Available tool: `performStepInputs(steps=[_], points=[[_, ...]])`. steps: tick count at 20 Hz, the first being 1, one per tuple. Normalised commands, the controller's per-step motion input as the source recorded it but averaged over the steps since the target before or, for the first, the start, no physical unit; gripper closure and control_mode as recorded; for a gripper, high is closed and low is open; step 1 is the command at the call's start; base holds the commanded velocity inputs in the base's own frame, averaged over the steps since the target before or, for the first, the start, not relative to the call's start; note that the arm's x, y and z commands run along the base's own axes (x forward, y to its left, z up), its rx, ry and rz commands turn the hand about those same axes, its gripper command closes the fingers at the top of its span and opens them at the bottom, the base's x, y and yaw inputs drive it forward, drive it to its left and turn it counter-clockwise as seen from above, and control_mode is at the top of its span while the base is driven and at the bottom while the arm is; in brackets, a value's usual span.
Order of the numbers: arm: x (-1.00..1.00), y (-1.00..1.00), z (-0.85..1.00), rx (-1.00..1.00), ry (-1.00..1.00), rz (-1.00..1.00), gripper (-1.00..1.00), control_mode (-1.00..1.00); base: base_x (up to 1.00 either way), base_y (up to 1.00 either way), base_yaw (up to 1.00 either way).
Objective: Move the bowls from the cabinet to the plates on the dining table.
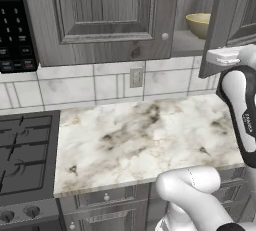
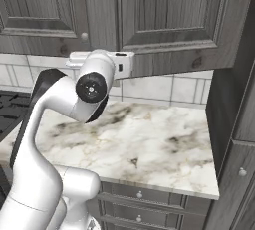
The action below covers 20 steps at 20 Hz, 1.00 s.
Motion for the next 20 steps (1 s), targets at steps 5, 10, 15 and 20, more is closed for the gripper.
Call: performStepInputs(steps=[5, 10, 15, 20], points=[[-0.64, -0.13, 0.25, 0.0, -0.12, 0.02, -1.0, -1.0, 0.0, 0.0, 0.0], [-0.61, -0.01, 0.2, 0.0, -0.07, 0.0, -1.0, -1.0, 0.0, 0.0, 0.0], [-0.51, 0.1, 0.03, -0.04, -0.01, 0.0, -1.0, -1.0, 0.0, 0.0, 0.0], [-0.49, 0.36, 0.0, -0.06, 0.0, 0.0, -1.0, -1.0, 0.0, 0.0, 0.0]])
